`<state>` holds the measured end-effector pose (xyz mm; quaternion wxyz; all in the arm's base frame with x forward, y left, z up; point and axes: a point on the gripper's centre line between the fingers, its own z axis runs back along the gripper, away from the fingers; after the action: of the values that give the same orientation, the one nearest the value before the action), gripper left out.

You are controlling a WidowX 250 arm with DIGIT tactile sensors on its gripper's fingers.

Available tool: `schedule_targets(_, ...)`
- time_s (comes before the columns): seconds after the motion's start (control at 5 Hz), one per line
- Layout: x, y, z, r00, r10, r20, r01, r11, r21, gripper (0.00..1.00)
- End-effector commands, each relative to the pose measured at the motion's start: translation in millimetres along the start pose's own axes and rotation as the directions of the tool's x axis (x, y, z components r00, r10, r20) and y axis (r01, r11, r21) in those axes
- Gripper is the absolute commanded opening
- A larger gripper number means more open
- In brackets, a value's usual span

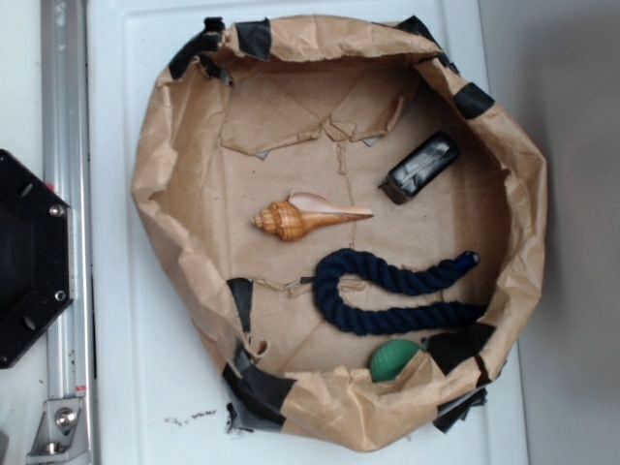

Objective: Grab the shell.

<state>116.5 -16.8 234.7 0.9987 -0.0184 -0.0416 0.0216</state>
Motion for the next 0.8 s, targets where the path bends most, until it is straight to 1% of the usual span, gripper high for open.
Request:
schedule_targets(0.0, 0.0, 0.0, 0.0, 1.0, 0.0, 0.0, 0.0, 1.0, 0.0, 1.0)
schedule_targets(0.2, 46.1, 18.8, -27.2, 0.998, 0.045, 0.032, -0.046, 0.999, 0.025, 1.0)
schedule_targets(0.4, 85.8, 36.3, -54.3, 0.998, 0.044, 0.051, -0.045, 0.999, 0.005, 1.0)
schedule_targets(0.6, 114.6, 55.5, -89.4, 0.997, 0.081, 0.008, -0.081, 0.997, -0.002, 1.0)
